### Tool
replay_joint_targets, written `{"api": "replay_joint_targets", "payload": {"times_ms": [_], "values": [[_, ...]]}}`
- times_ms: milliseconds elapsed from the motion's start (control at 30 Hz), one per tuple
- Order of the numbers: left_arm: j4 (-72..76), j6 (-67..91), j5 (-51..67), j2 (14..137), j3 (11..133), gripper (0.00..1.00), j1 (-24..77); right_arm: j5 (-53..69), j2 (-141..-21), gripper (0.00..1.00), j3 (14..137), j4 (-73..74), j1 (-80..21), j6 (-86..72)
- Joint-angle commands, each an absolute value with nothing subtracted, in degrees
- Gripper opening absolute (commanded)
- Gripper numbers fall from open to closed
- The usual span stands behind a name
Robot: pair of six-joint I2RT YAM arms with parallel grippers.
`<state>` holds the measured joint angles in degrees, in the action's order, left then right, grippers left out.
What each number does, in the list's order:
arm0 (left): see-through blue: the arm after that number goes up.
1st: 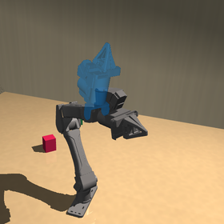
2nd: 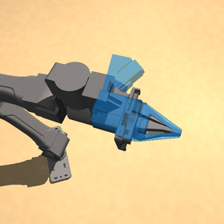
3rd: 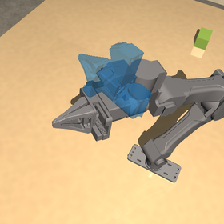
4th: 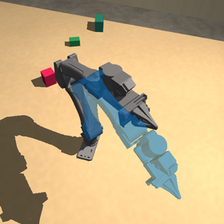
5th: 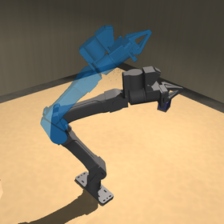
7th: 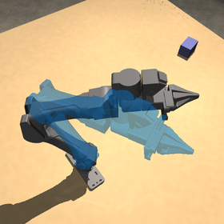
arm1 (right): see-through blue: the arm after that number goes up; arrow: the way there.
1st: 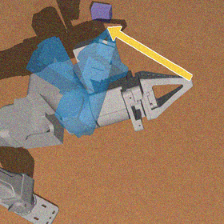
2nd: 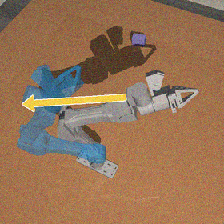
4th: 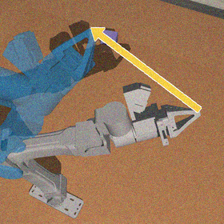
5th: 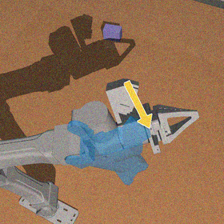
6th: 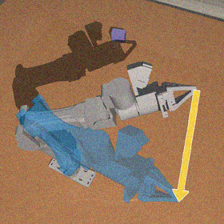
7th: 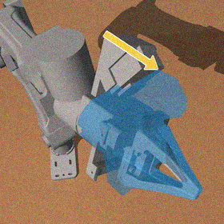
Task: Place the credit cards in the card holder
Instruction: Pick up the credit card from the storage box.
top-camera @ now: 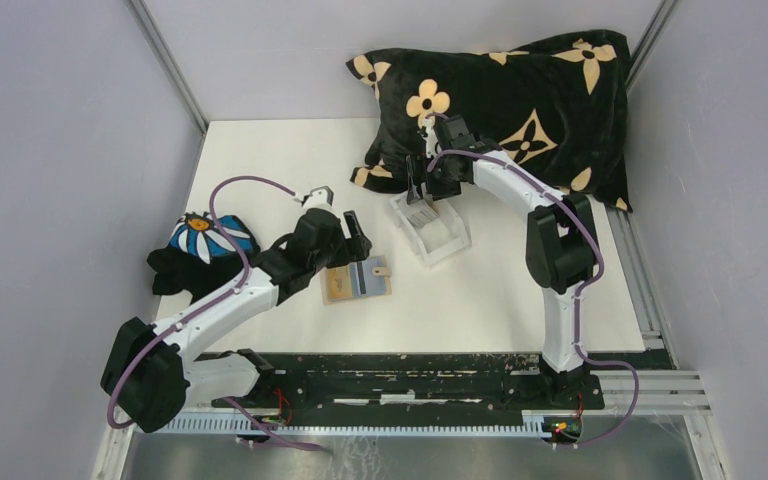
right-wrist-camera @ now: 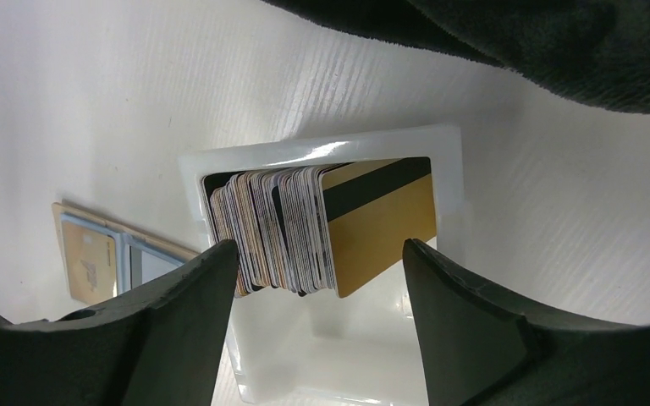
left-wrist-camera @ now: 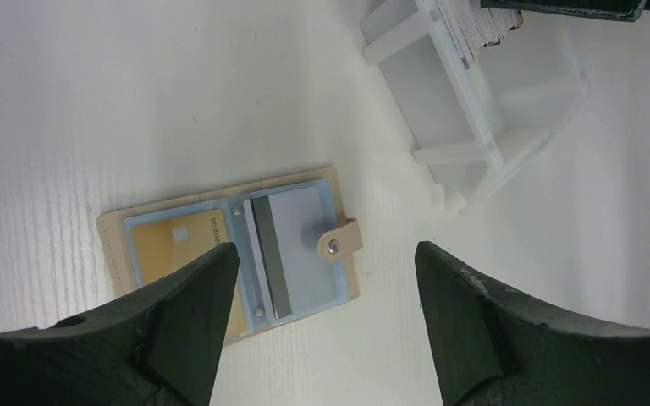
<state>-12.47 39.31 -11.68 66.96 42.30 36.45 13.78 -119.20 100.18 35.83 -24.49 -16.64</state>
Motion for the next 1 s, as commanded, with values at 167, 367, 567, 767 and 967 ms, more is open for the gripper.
{"api": "replay_joint_targets", "payload": {"times_ms": [167,367,567,767,967], "values": [[-8.4,37.1,-10.8,70.0,45.4,0.83,36.3,18.6,-120.4,0.71,102.8,35.5,-23.7,-18.6],[-6.1,35.7,-9.3,75.6,48.7,0.83,35.8,22.5,-121.3,0.65,102.3,35.1,-22.8,-20.2],[-5.4,34.3,-6.9,84.8,55.2,0.82,35.0,25.7,-121.2,0.62,102.1,34.0,-21.9,-21.8],[-7.7,33.7,-4.6,93.9,62.1,0.81,34.9,27.5,-121.5,0.58,102.7,33.7,-21.8,-22.7],[-8.8,33.4,-3.8,98.7,65.2,0.80,34.9,28.9,-122.2,0.53,103.1,33.8,-21.9,-22.9]]}}
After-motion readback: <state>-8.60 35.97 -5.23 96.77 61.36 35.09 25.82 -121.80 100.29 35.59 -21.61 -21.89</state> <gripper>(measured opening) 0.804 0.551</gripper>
